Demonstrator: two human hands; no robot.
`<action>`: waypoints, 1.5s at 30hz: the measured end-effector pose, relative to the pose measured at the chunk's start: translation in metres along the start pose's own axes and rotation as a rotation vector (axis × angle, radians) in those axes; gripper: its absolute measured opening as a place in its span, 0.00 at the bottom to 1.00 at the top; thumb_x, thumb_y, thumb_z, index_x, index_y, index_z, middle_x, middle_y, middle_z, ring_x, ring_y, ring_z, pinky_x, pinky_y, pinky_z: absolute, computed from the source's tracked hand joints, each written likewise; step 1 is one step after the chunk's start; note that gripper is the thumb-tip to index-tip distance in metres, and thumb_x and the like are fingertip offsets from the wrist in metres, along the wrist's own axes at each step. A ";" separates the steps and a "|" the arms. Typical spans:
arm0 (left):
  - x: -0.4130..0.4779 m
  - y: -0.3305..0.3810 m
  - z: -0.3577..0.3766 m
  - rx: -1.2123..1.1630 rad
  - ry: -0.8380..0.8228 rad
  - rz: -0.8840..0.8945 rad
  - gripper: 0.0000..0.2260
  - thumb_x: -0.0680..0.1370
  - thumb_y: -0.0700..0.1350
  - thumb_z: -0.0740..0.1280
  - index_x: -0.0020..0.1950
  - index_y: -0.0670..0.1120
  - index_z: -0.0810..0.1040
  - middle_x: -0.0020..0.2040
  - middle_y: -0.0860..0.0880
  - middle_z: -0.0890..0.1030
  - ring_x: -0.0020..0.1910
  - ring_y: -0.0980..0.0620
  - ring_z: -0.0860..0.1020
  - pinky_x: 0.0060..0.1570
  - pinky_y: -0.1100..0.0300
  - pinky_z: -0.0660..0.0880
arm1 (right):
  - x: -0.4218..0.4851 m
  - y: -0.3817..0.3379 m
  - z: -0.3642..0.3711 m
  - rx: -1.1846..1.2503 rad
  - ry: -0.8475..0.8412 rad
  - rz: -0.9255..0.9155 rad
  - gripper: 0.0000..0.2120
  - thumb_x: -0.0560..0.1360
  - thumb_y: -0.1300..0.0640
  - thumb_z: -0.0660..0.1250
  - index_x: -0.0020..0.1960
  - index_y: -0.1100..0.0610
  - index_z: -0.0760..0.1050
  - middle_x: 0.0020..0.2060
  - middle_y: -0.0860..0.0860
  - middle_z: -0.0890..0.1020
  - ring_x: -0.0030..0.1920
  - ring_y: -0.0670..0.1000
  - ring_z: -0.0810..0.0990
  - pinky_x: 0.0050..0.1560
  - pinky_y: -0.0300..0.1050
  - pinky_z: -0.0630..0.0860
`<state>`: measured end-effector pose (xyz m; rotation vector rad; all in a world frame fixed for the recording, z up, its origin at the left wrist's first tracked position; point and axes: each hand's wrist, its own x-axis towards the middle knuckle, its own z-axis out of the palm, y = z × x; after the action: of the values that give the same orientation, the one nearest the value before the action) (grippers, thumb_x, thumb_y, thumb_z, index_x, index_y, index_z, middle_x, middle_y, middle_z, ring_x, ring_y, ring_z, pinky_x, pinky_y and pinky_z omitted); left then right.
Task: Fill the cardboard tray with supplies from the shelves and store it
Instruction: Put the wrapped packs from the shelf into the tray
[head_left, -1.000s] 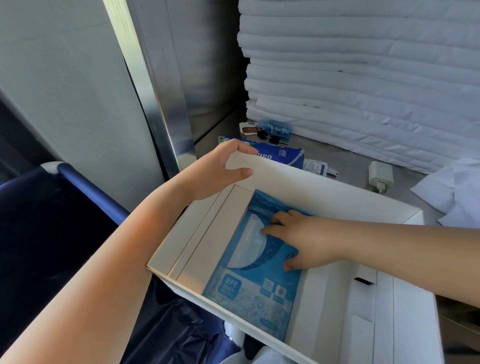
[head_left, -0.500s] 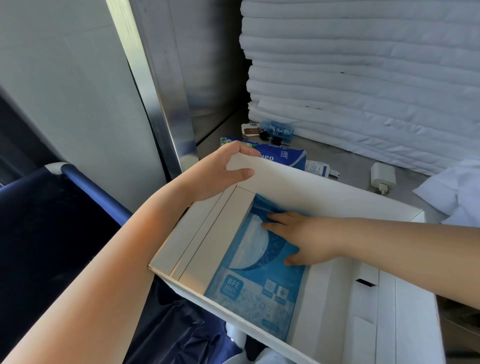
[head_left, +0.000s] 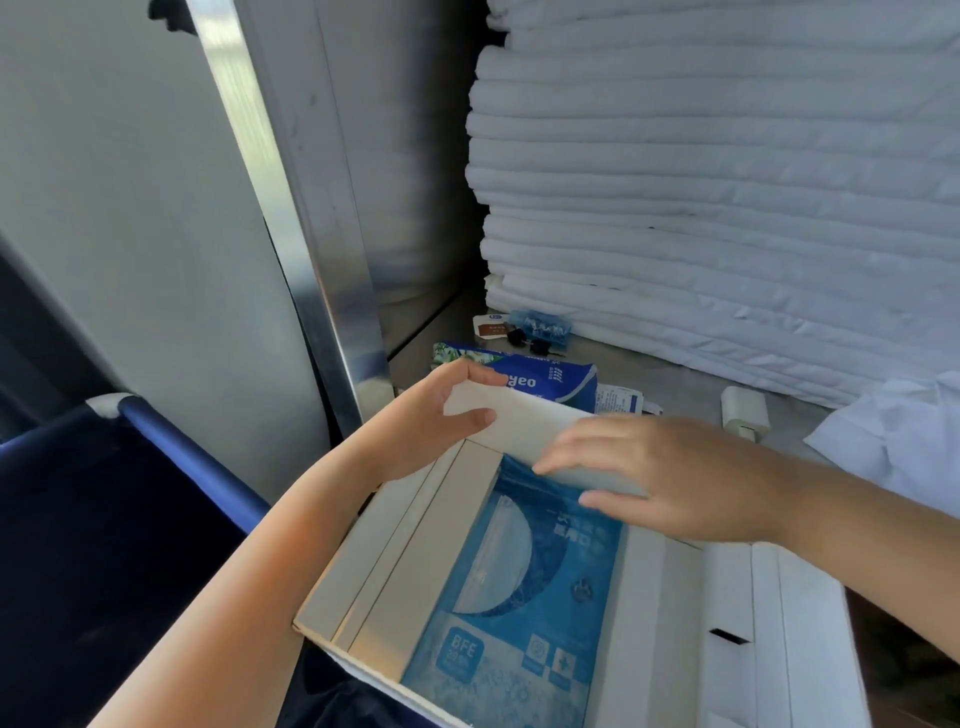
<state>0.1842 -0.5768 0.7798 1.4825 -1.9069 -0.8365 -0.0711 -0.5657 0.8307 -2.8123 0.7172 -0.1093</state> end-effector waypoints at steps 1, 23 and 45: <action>0.000 -0.001 0.001 -0.001 -0.001 -0.005 0.16 0.78 0.48 0.66 0.54 0.70 0.67 0.56 0.72 0.70 0.57 0.74 0.68 0.66 0.60 0.66 | -0.001 0.003 -0.007 0.022 0.084 0.013 0.16 0.79 0.51 0.61 0.66 0.42 0.70 0.61 0.38 0.73 0.61 0.35 0.69 0.61 0.29 0.64; 0.000 -0.001 0.001 -0.001 0.023 -0.057 0.16 0.78 0.50 0.66 0.55 0.72 0.68 0.54 0.79 0.69 0.57 0.79 0.66 0.56 0.74 0.61 | 0.109 0.118 0.023 0.151 -0.193 0.419 0.25 0.77 0.44 0.63 0.72 0.45 0.64 0.72 0.46 0.66 0.69 0.48 0.66 0.67 0.47 0.66; 0.003 0.000 0.000 -0.002 -0.001 -0.085 0.16 0.78 0.49 0.66 0.58 0.70 0.68 0.58 0.73 0.70 0.59 0.78 0.64 0.55 0.76 0.60 | 0.111 0.126 0.027 0.128 -0.070 0.429 0.42 0.66 0.35 0.71 0.74 0.49 0.61 0.69 0.47 0.69 0.64 0.48 0.71 0.63 0.46 0.70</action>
<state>0.1836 -0.5795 0.7800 1.5721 -1.8544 -0.8774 -0.0283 -0.7210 0.7750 -2.4657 1.2263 0.0187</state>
